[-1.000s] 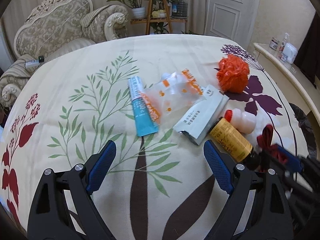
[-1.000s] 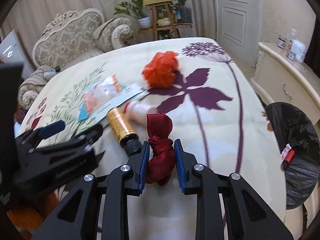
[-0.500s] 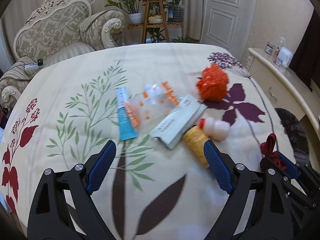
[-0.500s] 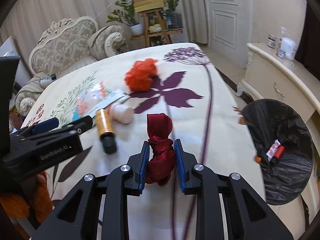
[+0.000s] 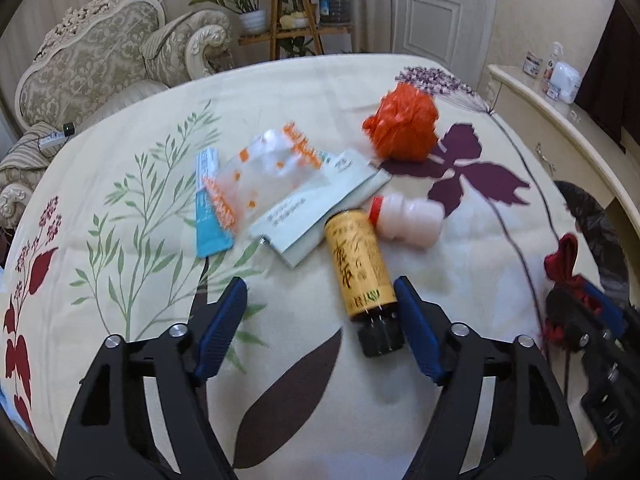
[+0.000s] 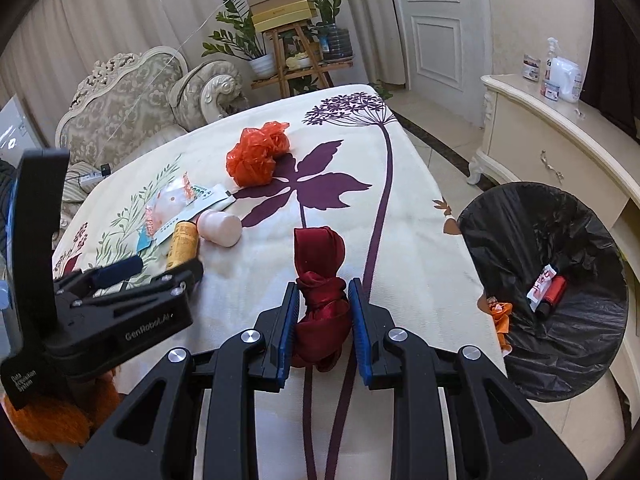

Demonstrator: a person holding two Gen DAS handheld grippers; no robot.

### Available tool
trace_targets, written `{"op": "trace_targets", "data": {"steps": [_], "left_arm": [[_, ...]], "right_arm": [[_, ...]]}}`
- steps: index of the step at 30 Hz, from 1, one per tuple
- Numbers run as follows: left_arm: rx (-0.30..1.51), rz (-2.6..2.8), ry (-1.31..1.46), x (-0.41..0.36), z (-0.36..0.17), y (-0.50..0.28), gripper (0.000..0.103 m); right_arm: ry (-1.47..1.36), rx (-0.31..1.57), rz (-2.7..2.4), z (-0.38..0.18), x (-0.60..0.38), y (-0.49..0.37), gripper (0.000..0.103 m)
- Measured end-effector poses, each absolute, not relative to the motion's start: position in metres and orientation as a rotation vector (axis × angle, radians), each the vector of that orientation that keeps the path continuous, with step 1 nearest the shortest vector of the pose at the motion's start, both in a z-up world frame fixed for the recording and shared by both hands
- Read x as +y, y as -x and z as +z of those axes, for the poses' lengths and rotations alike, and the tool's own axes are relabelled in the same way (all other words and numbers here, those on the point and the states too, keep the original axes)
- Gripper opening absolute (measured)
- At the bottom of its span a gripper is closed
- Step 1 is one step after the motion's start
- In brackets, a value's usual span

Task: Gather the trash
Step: 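Grasp the yellow bottle with the left tool, then carry the yellow bottle with left tool while right tool carries ribbon over bin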

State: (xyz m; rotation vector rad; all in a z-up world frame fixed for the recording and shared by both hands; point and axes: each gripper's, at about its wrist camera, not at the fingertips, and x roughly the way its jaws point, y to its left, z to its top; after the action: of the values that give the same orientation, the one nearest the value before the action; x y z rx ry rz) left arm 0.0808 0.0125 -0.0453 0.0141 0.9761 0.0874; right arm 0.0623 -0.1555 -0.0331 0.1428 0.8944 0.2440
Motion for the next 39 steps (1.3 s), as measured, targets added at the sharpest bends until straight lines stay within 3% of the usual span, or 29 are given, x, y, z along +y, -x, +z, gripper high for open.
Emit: {"op": "trace_targets", "data": {"steps": [4,6,8,12,25,39], "left_arm": [[0.965,0.086,-0.02,0.014,-0.043,-0.082,0.071],[0.96,0.078,-0.025,0.013,-0.043,-0.084,0.058],[0.961,0.056,-0.019,0.013,-0.043,-0.085,0.051],[0.956,0.002,-0.022,0.009,-0.042,-0.082,0.023],[0.904,-0.051,-0.031,0.005,-0.034,-0.052,0.023],[0.814,-0.26,-0.055,-0.079,-0.015,-0.057,0.023]], "right_arm": [[-0.14,0.903,0.24,-0.035,-0.154,-0.064,0.026],[-0.137,0.905,0.237,-0.035,-0.153,-0.064,0.026],[-0.136,0.907,0.235,-0.035,-0.153,-0.065,0.026],[-0.132,0.907,0.229,-0.036,-0.151,-0.064,0.026],[-0.14,0.884,0.189,-0.031,-0.16,-0.053,0.026],[-0.183,0.81,-0.048,-0.015,-0.247,-0.041,0.026]]}}
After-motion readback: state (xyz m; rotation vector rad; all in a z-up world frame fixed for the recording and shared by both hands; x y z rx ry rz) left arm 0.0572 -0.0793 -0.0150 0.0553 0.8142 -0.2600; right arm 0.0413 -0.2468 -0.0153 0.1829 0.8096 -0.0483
